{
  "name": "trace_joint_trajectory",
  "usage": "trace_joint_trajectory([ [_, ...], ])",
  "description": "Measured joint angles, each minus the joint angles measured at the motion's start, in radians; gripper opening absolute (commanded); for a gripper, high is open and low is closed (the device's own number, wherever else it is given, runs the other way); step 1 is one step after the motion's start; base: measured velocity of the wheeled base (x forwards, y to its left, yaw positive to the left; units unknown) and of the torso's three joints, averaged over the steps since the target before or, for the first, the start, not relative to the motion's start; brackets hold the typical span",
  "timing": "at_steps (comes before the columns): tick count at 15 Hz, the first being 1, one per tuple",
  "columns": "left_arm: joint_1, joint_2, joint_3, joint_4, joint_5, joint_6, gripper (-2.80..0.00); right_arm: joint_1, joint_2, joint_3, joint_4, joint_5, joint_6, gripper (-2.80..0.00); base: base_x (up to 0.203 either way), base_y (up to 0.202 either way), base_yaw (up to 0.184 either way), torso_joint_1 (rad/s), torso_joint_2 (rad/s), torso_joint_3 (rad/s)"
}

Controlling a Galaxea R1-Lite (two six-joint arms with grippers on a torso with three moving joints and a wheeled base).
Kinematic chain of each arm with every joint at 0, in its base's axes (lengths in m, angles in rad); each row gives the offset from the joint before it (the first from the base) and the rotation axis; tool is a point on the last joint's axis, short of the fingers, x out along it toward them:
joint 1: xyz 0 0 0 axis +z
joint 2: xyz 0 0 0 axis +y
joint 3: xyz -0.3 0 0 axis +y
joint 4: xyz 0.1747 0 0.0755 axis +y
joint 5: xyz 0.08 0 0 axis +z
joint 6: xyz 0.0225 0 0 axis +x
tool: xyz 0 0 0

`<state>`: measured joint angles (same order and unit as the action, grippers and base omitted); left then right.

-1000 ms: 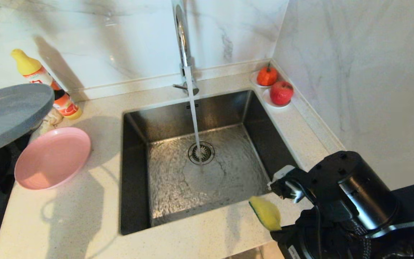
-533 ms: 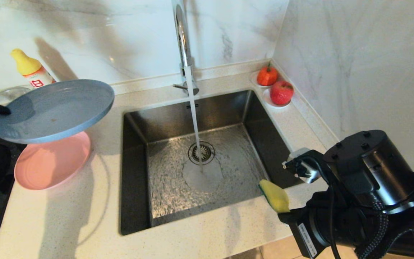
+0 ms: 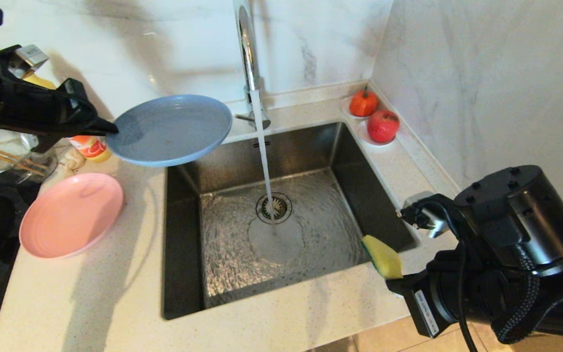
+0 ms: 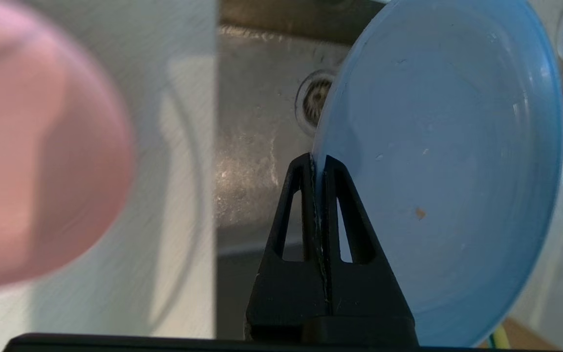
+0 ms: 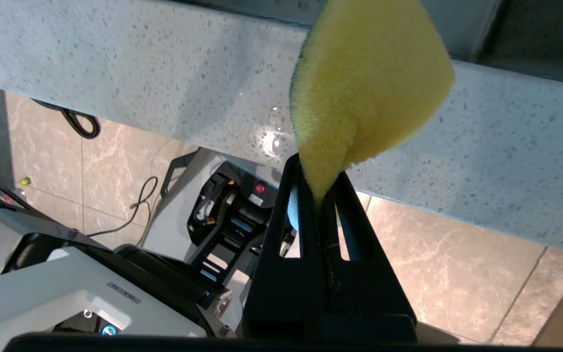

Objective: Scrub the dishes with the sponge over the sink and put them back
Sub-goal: Wash the plate

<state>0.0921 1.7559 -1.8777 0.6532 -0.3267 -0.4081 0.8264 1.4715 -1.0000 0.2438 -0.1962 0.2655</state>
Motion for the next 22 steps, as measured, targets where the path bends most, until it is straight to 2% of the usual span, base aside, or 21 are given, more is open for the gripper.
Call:
trace_joint_trajectory([
  [4,-0.148,0.077,0.000,-0.151,0.162,-0.082,-2.80,-0.011,-0.011,-0.004,-0.001,0.003,0.001,-2.80,0.000,0.000,0.000,0.000,0.00,0.000],
  [6,-0.214,0.106,0.000,-0.225,0.228,-0.091,-2.80,-0.013,-0.016,-0.004,-0.001,0.003,0.013,-2.80,0.000,0.000,0.000,0.000,0.00,0.000],
  [9,-0.287,0.133,0.003,-0.250,0.265,-0.089,-2.80,-0.020,-0.031,-0.001,-0.001,0.002,0.034,-2.80,0.000,0.000,0.000,0.000,0.00,0.000],
  [13,-0.363,0.194,0.013,-0.380,0.408,-0.091,-2.80,-0.029,-0.057,0.009,0.010,0.003,0.035,-2.80,0.000,0.000,0.000,0.000,0.00,0.000],
  [15,-0.397,0.215,0.013,-0.403,0.427,-0.093,-2.80,-0.031,-0.070,0.010,0.025,0.002,0.035,-2.80,0.000,0.000,0.000,0.000,0.00,0.000],
  [22,-0.474,0.242,0.030,-0.395,0.429,-0.111,-2.80,-0.031,-0.095,0.014,0.032,0.002,0.034,-2.80,0.000,0.000,0.000,0.000,0.00,0.000],
])
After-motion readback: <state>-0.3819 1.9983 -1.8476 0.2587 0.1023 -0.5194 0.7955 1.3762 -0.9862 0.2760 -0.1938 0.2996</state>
